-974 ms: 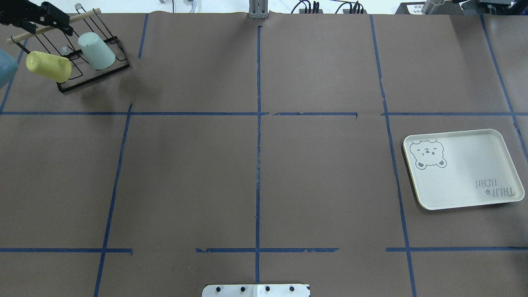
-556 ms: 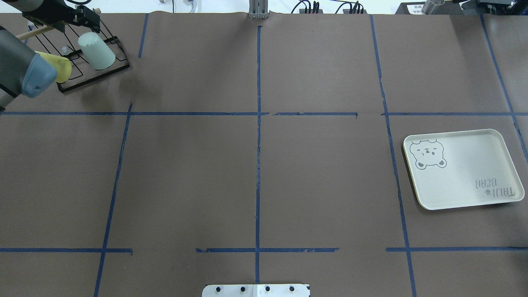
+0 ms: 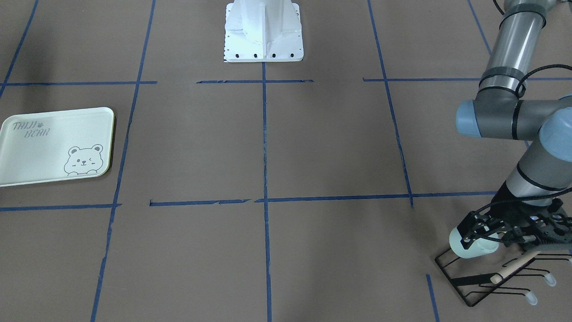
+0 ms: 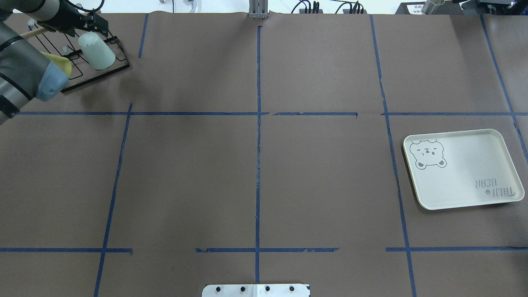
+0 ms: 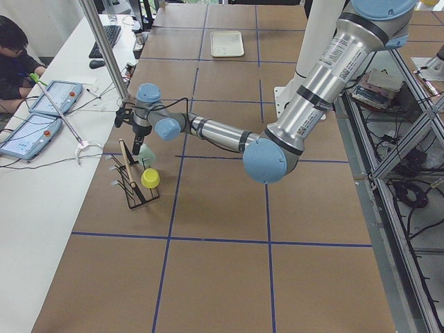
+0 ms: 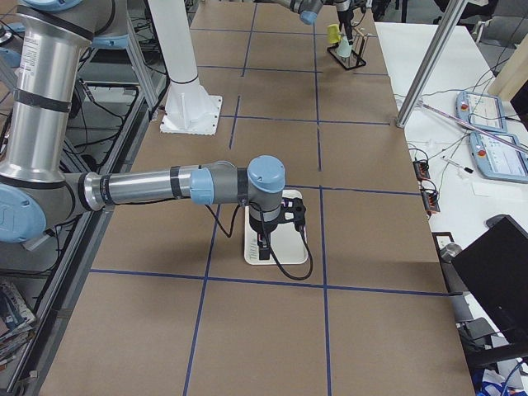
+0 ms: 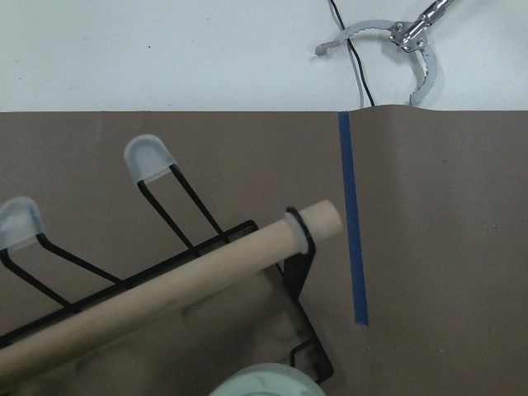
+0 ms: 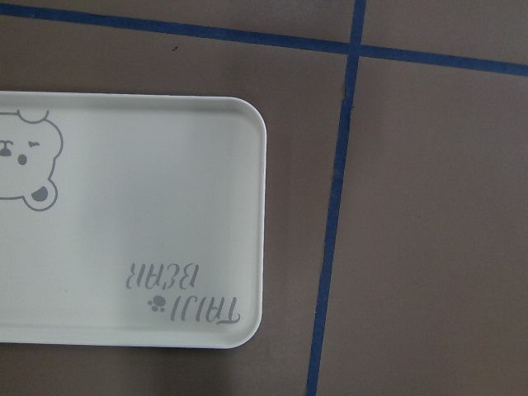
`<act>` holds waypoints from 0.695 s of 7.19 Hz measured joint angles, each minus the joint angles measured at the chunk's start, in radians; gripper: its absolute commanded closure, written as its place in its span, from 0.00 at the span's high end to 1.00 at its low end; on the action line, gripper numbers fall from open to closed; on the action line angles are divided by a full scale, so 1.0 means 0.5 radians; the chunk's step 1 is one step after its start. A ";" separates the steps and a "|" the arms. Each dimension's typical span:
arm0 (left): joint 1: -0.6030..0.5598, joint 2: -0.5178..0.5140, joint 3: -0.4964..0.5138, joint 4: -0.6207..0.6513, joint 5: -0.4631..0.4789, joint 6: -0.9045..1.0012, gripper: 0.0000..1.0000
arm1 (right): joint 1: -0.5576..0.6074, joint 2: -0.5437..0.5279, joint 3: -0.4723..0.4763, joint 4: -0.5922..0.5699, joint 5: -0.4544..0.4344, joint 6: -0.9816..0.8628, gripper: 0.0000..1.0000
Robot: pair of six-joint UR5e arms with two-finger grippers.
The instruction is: Left arm grabs green cup and hands to right arm on tray
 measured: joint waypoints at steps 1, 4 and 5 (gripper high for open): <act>0.005 -0.001 0.018 -0.003 0.006 0.002 1.00 | 0.000 0.000 0.000 -0.001 -0.001 0.000 1.00; 0.014 -0.002 0.032 -0.002 0.008 0.001 1.00 | 0.000 0.000 -0.001 -0.001 -0.001 0.000 1.00; 0.022 -0.002 0.034 -0.002 0.009 0.001 1.00 | 0.000 0.000 -0.001 -0.001 -0.001 0.000 1.00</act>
